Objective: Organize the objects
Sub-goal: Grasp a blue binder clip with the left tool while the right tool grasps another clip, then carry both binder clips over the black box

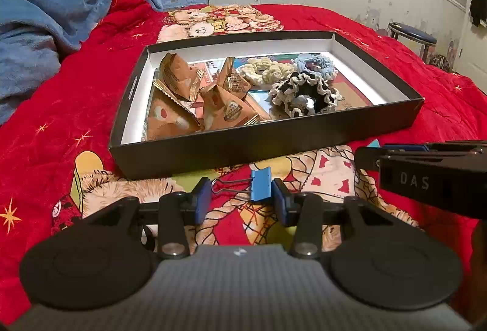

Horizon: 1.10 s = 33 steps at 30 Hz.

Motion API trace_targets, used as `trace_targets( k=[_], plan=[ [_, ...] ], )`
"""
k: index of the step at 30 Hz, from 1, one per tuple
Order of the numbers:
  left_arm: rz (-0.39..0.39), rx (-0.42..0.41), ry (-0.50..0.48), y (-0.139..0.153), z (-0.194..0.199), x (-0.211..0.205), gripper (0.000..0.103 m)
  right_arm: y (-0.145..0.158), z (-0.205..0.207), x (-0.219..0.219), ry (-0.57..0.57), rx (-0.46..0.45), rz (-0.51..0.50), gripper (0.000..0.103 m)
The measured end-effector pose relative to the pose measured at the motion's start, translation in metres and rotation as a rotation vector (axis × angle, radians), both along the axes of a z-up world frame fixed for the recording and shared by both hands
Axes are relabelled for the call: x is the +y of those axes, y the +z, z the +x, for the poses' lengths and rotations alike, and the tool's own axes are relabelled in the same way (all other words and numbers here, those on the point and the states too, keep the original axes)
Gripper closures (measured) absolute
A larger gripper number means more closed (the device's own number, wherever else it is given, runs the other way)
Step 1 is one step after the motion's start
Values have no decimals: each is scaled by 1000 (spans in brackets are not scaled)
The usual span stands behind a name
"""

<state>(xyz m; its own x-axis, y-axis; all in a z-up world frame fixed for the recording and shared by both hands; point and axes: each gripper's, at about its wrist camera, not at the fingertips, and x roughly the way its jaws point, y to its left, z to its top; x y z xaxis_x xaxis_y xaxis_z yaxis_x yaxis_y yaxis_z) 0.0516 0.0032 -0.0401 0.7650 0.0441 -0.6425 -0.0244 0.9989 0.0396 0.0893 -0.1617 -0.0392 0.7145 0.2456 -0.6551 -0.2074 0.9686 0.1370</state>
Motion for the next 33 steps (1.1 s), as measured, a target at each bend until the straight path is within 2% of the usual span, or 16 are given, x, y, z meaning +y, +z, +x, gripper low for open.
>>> trace_targets(
  k=[8, 11, 16, 19, 22, 27, 30, 33],
  plan=[
    [12, -16, 21, 5, -1, 2, 56, 6, -1, -1, 3, -19, 22, 76],
    [12, -44, 26, 12, -4, 3, 56, 15, -3, -2, 12, -56, 44, 76],
    [-24, -122, 13, 37, -10, 9, 56, 39, -8, -8, 46, -146, 141, 76],
    [-34, -163, 33, 55, -6, 18, 56, 51, -2, -14, 52, -155, 216, 76],
    [-73, -161, 69, 70, 15, 33, 56, 65, 13, -19, 49, -140, 292, 76],
    [-105, -160, 108, 98, 65, 51, 56, 99, 54, -19, 95, -155, 318, 76],
    [-103, -110, 110, 103, 103, 55, 56, 115, 94, -11, 124, -155, 323, 76],
    [-94, -46, 114, 96, 140, 61, 56, 113, 144, 2, 136, -88, 299, 76]
  ],
)
